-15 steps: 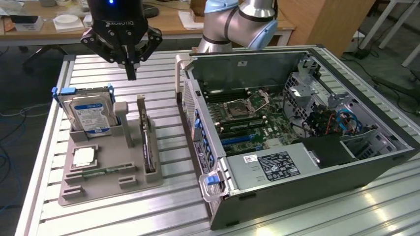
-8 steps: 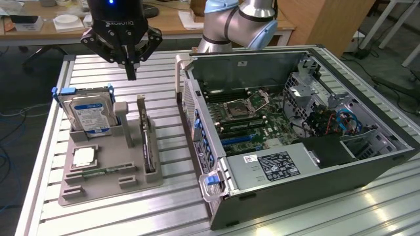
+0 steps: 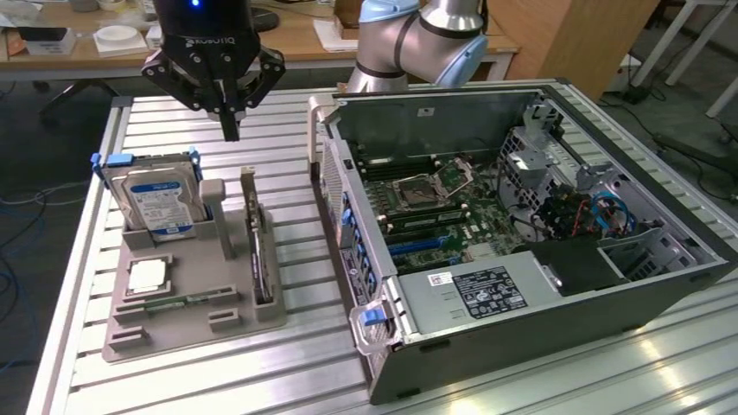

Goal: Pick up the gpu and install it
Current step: 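Pick up the gpu and move the gpu toward the slot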

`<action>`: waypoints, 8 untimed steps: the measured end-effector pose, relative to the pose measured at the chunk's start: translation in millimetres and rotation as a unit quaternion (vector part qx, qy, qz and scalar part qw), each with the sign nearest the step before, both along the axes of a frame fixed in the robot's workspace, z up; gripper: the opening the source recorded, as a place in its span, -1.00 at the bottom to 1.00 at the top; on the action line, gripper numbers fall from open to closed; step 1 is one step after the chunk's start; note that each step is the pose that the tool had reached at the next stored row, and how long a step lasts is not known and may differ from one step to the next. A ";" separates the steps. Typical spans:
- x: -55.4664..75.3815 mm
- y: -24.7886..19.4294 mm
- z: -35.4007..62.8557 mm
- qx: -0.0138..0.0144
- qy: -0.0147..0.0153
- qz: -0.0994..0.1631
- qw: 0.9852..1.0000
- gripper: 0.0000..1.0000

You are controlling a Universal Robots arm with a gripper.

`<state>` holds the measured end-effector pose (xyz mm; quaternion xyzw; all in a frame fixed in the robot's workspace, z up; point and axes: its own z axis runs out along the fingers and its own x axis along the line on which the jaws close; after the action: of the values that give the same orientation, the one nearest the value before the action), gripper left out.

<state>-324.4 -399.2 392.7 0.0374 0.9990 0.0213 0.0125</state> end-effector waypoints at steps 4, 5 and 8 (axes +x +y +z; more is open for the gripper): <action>0.0 0.0 0.0 0.000 0.000 0.000 1.000 -0.77; 0.0 0.0 0.0 0.000 0.000 0.000 1.000 -0.66; 0.0 0.0 0.0 0.000 0.000 0.000 1.000 -0.54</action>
<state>-324.4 -399.2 392.6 0.0374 0.9990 0.0213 0.0125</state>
